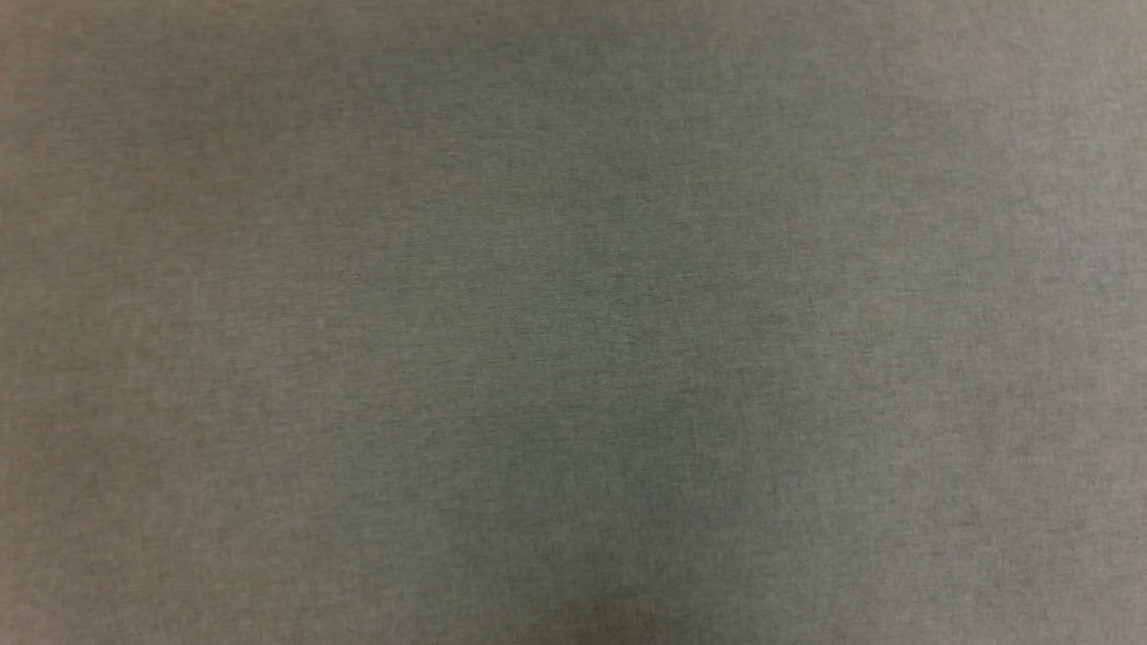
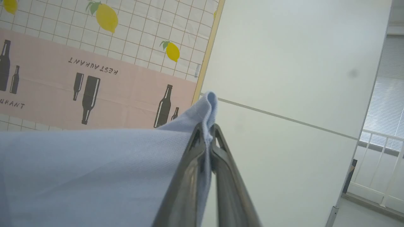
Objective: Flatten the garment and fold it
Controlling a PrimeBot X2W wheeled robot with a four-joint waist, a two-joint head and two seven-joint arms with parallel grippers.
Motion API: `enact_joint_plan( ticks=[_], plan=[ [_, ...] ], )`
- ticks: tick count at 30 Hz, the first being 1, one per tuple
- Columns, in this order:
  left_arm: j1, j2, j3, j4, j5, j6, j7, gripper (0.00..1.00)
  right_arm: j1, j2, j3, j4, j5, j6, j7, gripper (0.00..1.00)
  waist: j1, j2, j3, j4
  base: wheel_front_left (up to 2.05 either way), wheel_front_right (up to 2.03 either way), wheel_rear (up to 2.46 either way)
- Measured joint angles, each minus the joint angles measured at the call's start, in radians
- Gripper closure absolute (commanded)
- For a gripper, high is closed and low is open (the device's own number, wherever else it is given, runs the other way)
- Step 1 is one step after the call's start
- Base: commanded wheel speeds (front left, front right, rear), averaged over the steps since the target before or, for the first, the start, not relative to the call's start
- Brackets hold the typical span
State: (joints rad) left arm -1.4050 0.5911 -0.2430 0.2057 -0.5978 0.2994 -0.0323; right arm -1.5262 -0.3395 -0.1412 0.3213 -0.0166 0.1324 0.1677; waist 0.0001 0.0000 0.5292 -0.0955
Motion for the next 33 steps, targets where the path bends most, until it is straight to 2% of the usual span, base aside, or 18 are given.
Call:
enact_joint_plan(
  ticks=[2, 7, 14, 18, 22, 26, 29, 33],
  plan=[
    [-0.018, -0.006, 0.002, 0.012, 0.000, -0.001, -0.021, 1.00, -0.029, 0.003, 0.000, 0.024, -0.010, 0.000, -0.030, 1.00, 0.0000, 0.0000, 0.006, -0.009, 0.00, 0.00, 0.00],
    [0.030, -0.020, -0.037, 0.060, -0.012, -0.055, -0.010, 1.00, 0.002, 0.007, 0.050, 0.100, 0.018, 0.000, -0.047, 1.00, 0.0000, 0.0000, -0.004, -0.012, 0.00, 0.00, 0.00],
    [0.314, -0.017, -0.123, 0.133, -0.081, -0.140, 0.089, 1.00, 0.296, -0.006, 0.163, 0.157, 0.160, 0.000, -0.054, 1.00, 0.0000, 0.0000, -0.045, -0.006, 0.00, 0.00, 0.00],
    [0.502, -0.007, -0.150, 0.119, -0.156, -0.174, 0.169, 1.00, 0.484, -0.022, 0.215, 0.151, 0.254, 0.000, -0.046, 1.00, 0.0000, 0.0000, -0.079, -0.002, 0.00, 0.00, 0.00],
    [0.695, 0.010, -0.173, 0.065, -0.221, -0.178, 0.241, 1.00, 0.675, -0.030, 0.229, 0.113, 0.329, 0.000, -0.024, 1.00, -0.0001, 0.0000, -0.121, 0.003, 0.00, 0.00, 0.00],
    [0.886, 0.015, -0.181, -0.015, -0.285, -0.160, 0.266, 1.00, 0.894, -0.024, 0.185, 0.038, 0.373, 0.000, 0.007, 1.00, -0.0001, 0.0000, -0.173, 0.009, 0.00, 0.00, 0.00],
    [1.019, 0.004, -0.174, -0.086, -0.337, -0.132, 0.262, 1.00, 1.046, -0.007, 0.133, -0.031, 0.375, 0.000, 0.023, 1.00, -0.0002, 0.0000, -0.212, 0.015, 0.00, 0.00, 0.00],
    [1.189, -0.002, -0.165, -0.175, -0.384, -0.089, 0.251, 1.00, 1.225, 0.053, 0.042, -0.128, 0.365, 0.000, 0.027, 1.00, -0.0002, 0.0000, -0.263, 0.023, 0.00, 0.00, 0.00]
  ],
)
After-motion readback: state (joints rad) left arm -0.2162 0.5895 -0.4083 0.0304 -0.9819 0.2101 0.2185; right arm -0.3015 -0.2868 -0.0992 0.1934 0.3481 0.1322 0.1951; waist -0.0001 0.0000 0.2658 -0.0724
